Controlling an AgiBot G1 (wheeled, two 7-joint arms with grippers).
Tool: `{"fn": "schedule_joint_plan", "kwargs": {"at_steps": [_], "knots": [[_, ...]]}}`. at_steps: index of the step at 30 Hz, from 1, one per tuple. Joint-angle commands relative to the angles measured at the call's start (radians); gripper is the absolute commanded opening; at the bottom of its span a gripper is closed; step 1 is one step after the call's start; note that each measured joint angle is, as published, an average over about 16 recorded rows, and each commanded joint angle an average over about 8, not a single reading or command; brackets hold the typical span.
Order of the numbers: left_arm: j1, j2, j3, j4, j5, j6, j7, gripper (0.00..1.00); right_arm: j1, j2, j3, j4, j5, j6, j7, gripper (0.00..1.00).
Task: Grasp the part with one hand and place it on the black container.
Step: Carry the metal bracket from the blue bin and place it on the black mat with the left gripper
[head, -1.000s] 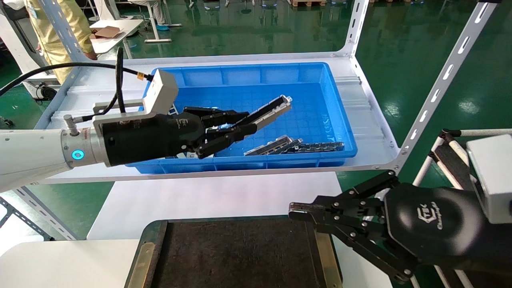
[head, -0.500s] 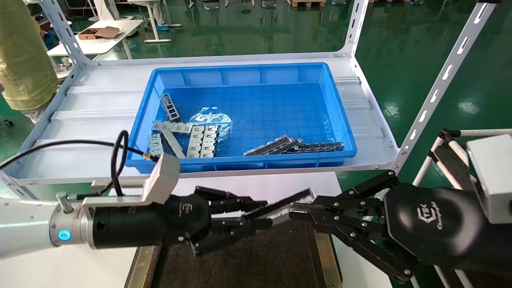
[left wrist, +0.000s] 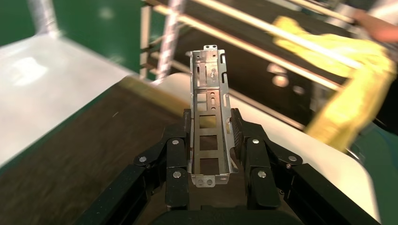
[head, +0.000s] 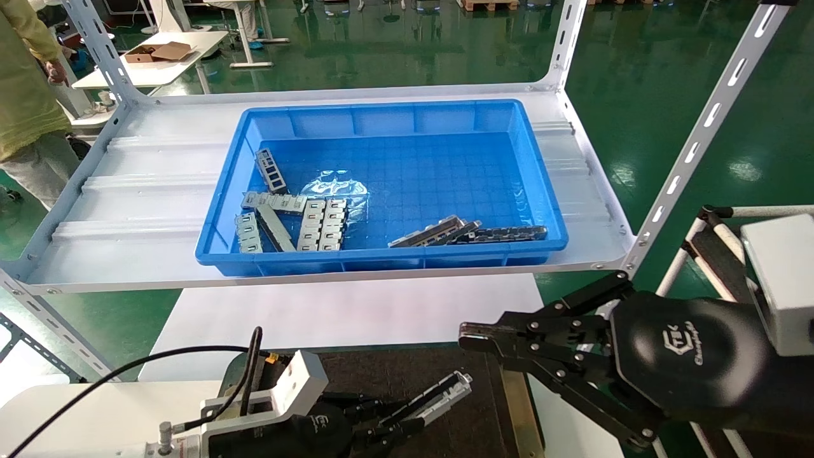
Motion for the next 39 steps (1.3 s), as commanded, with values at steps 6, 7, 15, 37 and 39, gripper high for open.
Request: {"fn": "schedule_joint_plan", "kwargs": {"at_steps": [6,7,15,37,39], "knots": [[0.138,0.051,0.027,-0.111,0.076,-0.347,-0.106,0.00,0.000,0.000,0.000,0.000,0.000,0.000,0.000,0.00],[0.148,0.063,0.037,-0.121,0.090,-0.391,-0.126,0.00,0.000,0.000,0.000,0.000,0.000,0.000,0.000,0.00],[0.163,0.177,0.136,-0.110,0.193,-0.667,-0.264,0.00,0.000,0.000,-0.001,0.000,0.000,0.000,0.000,0.00],[0.136,0.391,0.321,0.041,0.151,-1.053,-0.379,0.00,0.000,0.000,-0.001,0.000,0.001,0.000,-0.001,0.00],[0.134,0.402,0.334,0.053,0.131,-1.076,-0.376,0.00,0.000,0.000,-0.001,0.000,0.001,0.001,-0.001,0.00]]}}
